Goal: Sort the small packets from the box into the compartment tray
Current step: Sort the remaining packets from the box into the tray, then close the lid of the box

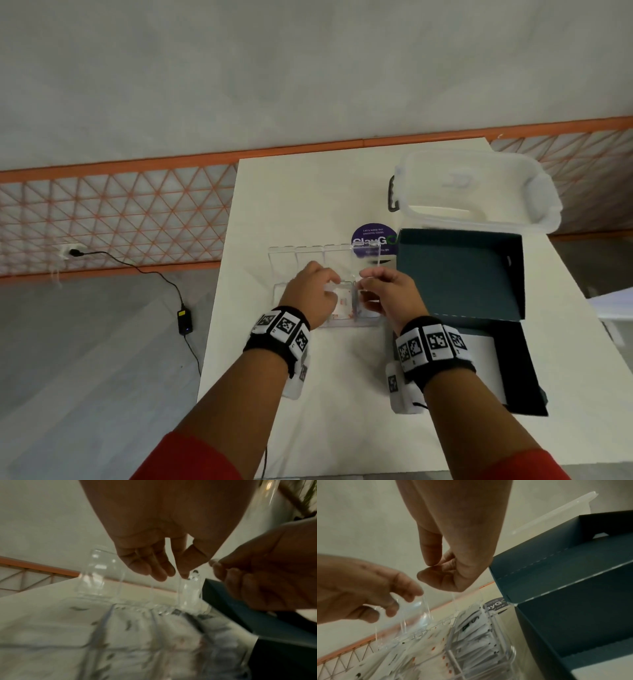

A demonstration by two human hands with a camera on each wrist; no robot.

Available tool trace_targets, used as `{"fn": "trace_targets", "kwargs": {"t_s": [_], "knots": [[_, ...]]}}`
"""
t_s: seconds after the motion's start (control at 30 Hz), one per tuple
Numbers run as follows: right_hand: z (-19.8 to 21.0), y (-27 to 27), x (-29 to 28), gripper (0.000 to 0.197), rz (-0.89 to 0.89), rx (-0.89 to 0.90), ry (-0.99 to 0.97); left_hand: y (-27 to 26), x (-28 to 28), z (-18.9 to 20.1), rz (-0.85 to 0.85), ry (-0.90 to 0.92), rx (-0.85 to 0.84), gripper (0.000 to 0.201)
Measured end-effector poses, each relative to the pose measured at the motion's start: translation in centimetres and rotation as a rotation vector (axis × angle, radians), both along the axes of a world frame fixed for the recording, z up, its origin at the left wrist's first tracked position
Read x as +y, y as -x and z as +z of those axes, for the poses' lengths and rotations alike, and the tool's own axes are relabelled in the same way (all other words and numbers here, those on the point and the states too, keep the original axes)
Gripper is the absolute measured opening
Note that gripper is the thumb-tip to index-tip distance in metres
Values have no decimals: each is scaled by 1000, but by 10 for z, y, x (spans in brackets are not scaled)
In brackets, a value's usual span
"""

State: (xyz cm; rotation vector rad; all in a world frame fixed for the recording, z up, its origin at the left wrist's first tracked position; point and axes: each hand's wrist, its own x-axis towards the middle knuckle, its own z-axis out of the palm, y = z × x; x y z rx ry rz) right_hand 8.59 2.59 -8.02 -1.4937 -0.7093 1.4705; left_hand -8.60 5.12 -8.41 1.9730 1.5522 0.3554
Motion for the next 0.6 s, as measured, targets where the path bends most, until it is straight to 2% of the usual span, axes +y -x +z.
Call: {"fn": "trace_targets", "kwargs": {"t_s": [0.13,0.3,0.4,0.5,0.6], "knots": [[15,-17,-3,10,12,-44,-35,-39,4,19,-63,0,-123,23],[23,-81,-7,10,-79,-146,-52,-89,5,28,-49,16,-222,25],[23,-135,-8,16,-236,-231,-46,-119,10,29,-10,99,-229,38],[16,-192,-4,15,-349,-403,-5,-148,16,27,91,203,-190,54],[3,-238,4,13,-343,-483,91,-169,23,22,230,282,-121,63]]}}
